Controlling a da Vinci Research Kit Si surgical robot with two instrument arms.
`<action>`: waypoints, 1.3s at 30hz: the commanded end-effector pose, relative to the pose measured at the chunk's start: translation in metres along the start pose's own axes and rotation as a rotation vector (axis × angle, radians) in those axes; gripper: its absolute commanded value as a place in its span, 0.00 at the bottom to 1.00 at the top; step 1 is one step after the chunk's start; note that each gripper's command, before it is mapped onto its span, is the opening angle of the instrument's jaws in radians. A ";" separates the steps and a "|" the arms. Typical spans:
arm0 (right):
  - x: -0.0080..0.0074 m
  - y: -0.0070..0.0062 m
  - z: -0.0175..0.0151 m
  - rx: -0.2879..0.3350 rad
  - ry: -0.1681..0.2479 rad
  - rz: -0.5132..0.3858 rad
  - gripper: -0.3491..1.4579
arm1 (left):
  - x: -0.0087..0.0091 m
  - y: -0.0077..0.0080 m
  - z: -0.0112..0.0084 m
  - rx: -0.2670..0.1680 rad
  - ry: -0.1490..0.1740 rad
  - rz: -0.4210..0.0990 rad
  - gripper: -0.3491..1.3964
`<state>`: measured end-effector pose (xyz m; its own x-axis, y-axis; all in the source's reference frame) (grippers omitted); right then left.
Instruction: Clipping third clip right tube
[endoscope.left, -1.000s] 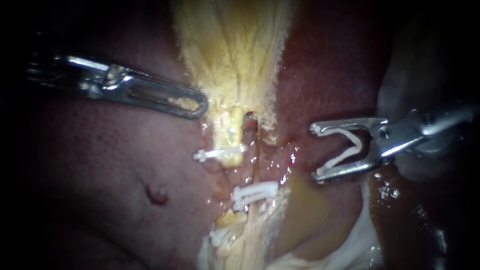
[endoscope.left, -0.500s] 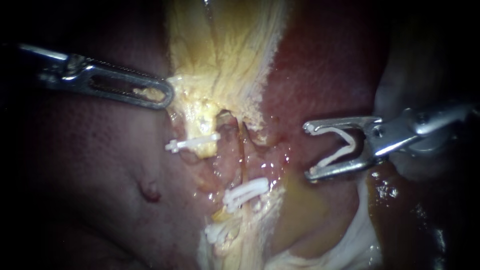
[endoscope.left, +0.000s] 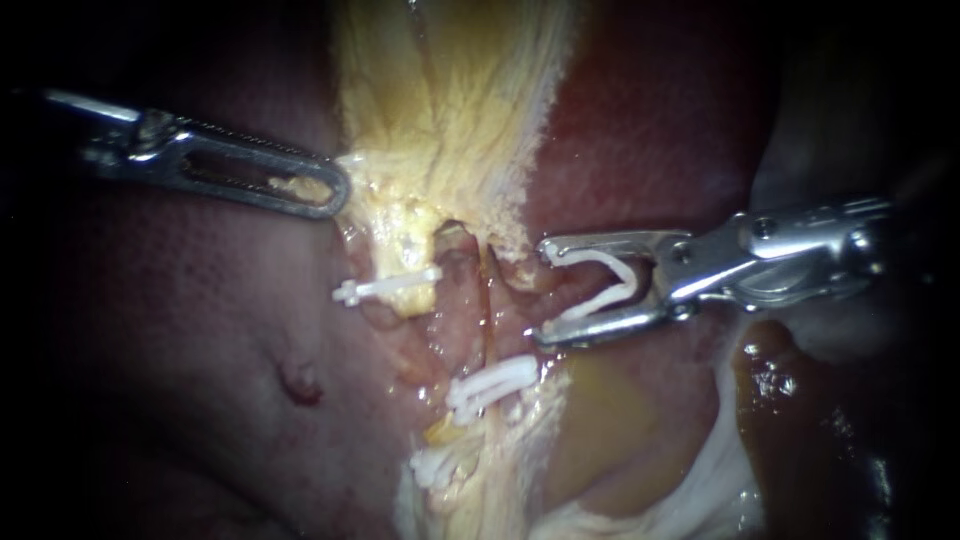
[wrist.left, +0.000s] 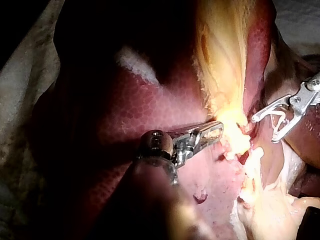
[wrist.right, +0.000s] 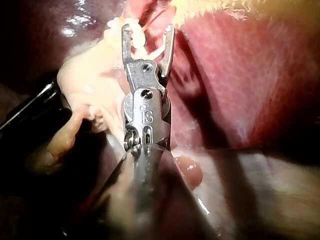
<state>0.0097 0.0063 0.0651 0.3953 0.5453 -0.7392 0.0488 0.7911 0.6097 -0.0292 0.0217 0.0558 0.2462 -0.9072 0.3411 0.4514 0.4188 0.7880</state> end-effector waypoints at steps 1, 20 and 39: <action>-0.0004 0.0003 0.0004 0.001 0.000 0.009 0.47 | 0.0000 0.0000 0.0000 0.000 0.000 0.000 0.00; -0.0021 0.0040 0.0051 0.043 0.088 0.143 0.47 | 0.0001 0.0002 0.0002 -0.001 0.000 0.001 0.00; -0.0017 0.0037 0.0062 0.128 0.175 0.208 0.47 | 0.0001 0.0002 0.0002 0.000 0.000 0.001 0.00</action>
<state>0.0149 0.0065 0.0703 0.2385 0.7480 -0.6193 0.1130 0.6121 0.7827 -0.0292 0.0217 0.0562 0.2466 -0.9067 0.3423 0.4518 0.4200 0.7871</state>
